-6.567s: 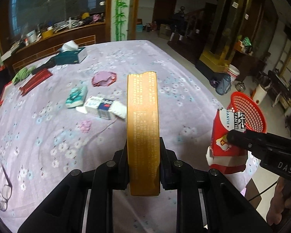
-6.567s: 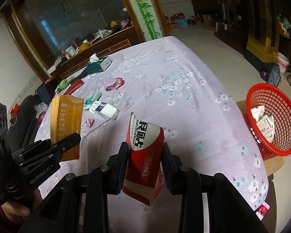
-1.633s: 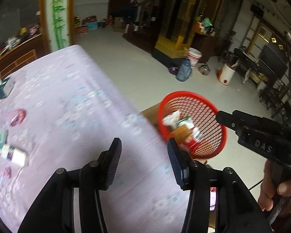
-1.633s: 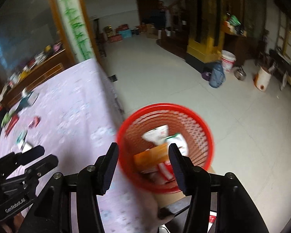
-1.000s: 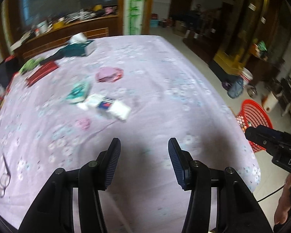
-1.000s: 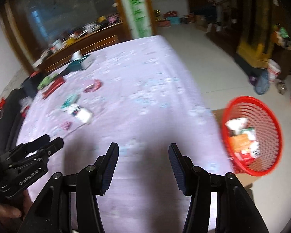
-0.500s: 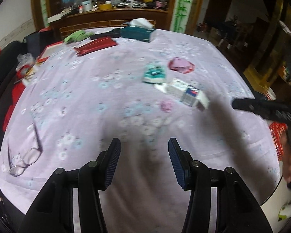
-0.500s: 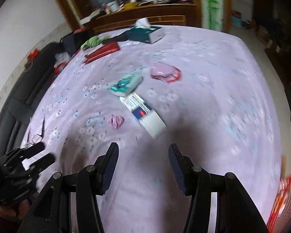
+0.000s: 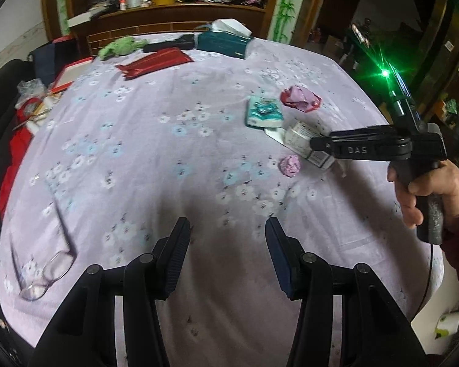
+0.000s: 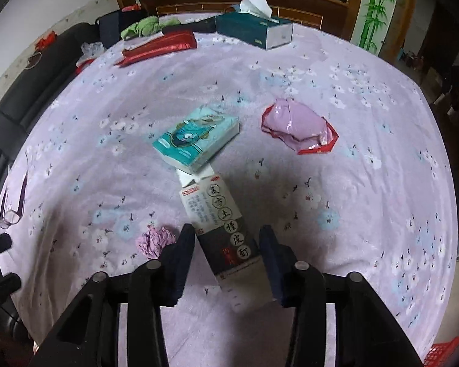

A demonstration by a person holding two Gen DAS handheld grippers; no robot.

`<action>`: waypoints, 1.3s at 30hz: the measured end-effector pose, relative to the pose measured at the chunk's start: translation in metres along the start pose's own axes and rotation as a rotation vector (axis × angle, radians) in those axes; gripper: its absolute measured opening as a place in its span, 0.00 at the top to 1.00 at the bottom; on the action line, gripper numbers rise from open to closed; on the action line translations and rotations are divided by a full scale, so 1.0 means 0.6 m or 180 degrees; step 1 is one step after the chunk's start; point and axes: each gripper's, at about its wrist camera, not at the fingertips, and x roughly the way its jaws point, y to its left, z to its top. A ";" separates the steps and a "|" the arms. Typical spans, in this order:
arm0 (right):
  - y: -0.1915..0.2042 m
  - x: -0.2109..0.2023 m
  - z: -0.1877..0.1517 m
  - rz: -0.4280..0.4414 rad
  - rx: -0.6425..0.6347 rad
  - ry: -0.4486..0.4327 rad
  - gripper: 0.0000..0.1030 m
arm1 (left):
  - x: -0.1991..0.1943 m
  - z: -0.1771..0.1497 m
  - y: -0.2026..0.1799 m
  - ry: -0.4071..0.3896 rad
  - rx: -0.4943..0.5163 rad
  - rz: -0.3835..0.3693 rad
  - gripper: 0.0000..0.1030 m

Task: Collect trash
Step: 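Grasp the white medicine box with the right tool while the left tool grasps the crumpled pink paper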

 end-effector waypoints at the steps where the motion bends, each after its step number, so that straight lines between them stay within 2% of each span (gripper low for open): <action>1: 0.001 -0.002 -0.002 0.0009 0.0001 0.0007 0.59 | 0.007 0.005 -0.006 0.0019 0.0024 -0.0052 0.52; 3: 0.002 -0.011 -0.011 -0.0032 0.0001 -0.0004 0.63 | 0.022 0.015 -0.016 0.0053 0.0062 -0.0128 0.52; 4: 0.001 -0.018 -0.016 -0.0039 0.0029 -0.0025 0.85 | 0.031 0.022 -0.024 0.0072 0.0091 -0.0179 0.52; 5: -0.003 -0.026 -0.021 -0.0026 0.0095 -0.0030 0.96 | 0.041 0.029 -0.031 0.0086 0.0118 -0.0222 0.52; 7: -0.015 -0.041 -0.031 -0.0053 0.0255 -0.0041 0.98 | 0.059 0.042 -0.045 0.0103 0.0170 -0.0256 0.52; 8: -0.025 -0.050 -0.042 0.0031 0.0366 -0.0047 0.98 | 0.072 0.049 -0.054 0.0122 0.0202 -0.0269 0.52; 11: -0.036 -0.063 -0.068 0.0015 0.0457 -0.0002 0.98 | 0.115 0.072 -0.074 0.0231 0.0213 -0.0361 0.52; 17: -0.067 -0.095 -0.101 0.0087 0.0728 -0.0118 0.96 | 0.186 0.103 -0.097 0.0357 0.0251 -0.0339 0.53; 20: -0.075 -0.106 -0.106 0.0122 0.0807 -0.0179 0.83 | 0.211 0.112 -0.108 0.0434 0.0287 -0.0361 0.66; 22: -0.076 -0.110 -0.104 0.0143 0.0823 -0.0219 0.69 | 0.221 0.115 -0.116 0.0444 0.0312 -0.0432 0.75; 23: -0.074 -0.110 -0.100 0.0166 0.0818 -0.0235 0.68 | 0.223 0.115 -0.119 0.0429 0.0340 -0.0401 0.78; 27: -0.058 -0.101 -0.080 0.0225 0.0756 -0.0241 0.67 | 0.213 0.108 -0.115 0.0363 0.0362 -0.0364 0.78; 30: -0.037 -0.084 -0.063 0.0198 0.0625 -0.0221 0.57 | 0.194 0.100 -0.092 0.0318 0.0268 -0.0377 0.78; 38: -0.004 -0.002 -0.020 -0.0063 0.0397 -0.0014 0.57 | 0.134 0.076 -0.035 0.0191 0.0089 -0.0297 0.78; 39: -0.004 0.009 -0.018 -0.0089 0.0406 0.0033 0.62 | 0.126 0.072 -0.028 0.0175 0.0076 -0.0268 0.78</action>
